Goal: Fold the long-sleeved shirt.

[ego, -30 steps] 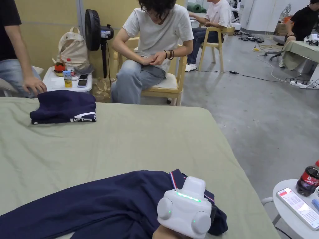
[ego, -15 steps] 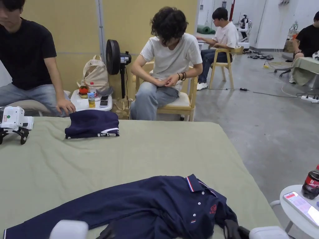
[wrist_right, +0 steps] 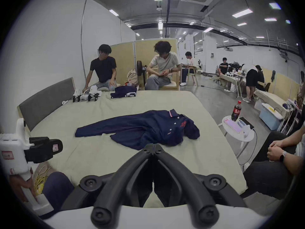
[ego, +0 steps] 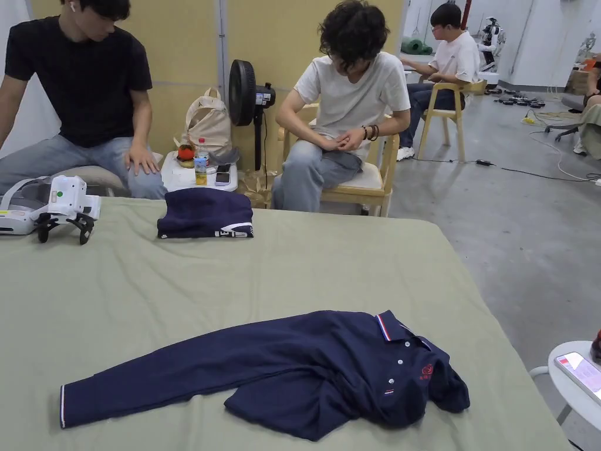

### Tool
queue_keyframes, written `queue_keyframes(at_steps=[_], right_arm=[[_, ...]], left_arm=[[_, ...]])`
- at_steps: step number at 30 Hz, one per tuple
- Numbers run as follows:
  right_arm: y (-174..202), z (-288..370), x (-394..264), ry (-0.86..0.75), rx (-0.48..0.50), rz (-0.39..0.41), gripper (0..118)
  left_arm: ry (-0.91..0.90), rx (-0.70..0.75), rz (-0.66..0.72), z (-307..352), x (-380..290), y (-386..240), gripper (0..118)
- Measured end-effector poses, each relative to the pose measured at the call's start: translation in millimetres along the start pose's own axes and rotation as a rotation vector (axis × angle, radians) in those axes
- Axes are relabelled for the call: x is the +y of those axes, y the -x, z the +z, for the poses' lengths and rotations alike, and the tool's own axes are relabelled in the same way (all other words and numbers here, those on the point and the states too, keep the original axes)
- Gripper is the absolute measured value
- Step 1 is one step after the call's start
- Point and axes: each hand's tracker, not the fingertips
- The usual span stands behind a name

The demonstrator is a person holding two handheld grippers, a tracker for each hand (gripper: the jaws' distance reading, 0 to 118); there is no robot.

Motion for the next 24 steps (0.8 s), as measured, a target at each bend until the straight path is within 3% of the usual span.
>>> queue_keyframes(at_steps=[7, 8, 10, 11, 12, 17, 20, 23, 24], right_arm=[[-1.2, -18.0, -1.8, 0.034, -0.003, -0.003, 1], [-2.8, -22.0, -1.6, 0.039, -0.002, -0.005, 1], [-6.4, -28.4, -0.7, 0.047, -0.003, -0.013, 1], [-8.3, -32.5, -0.6, 0.052, -0.006, -0.016, 1], [-10.4, -36.6, -0.7, 0.057, -0.007, -0.017, 1], [-25.8, -55.7, 0.0, 0.091, -0.030, -0.030, 1], [-37.1, -66.8, 0.6, 0.112, -0.051, -0.043, 1], [-52.2, -81.0, 0.6, 0.132, -0.069, -0.075, 1], [-57.8, -86.6, 0.7, 0.136, -0.073, -0.087, 1]], left_arm=[[-0.001, 0.003, -0.009, -54.5, 15.7, -0.5, 1], [0.006, 0.027, -0.029, -77.1, 23.0, -0.4, 12], [0.065, 0.051, -0.050, -123.1, 33.1, 0.9, 80], [0.136, 0.062, -0.052, -151.5, 37.8, 1.4, 101], [0.187, 0.065, -0.046, -176.6, 39.7, 2.5, 105], [0.307, 0.163, -0.068, -284.1, 28.4, 2.4, 104], [0.406, 0.139, -0.070, -323.5, 14.4, 0.1, 102], [0.424, 0.089, -0.053, -340.3, 6.3, -5.7, 85], [0.418, 0.104, -0.057, -341.2, 5.1, -8.3, 85]])
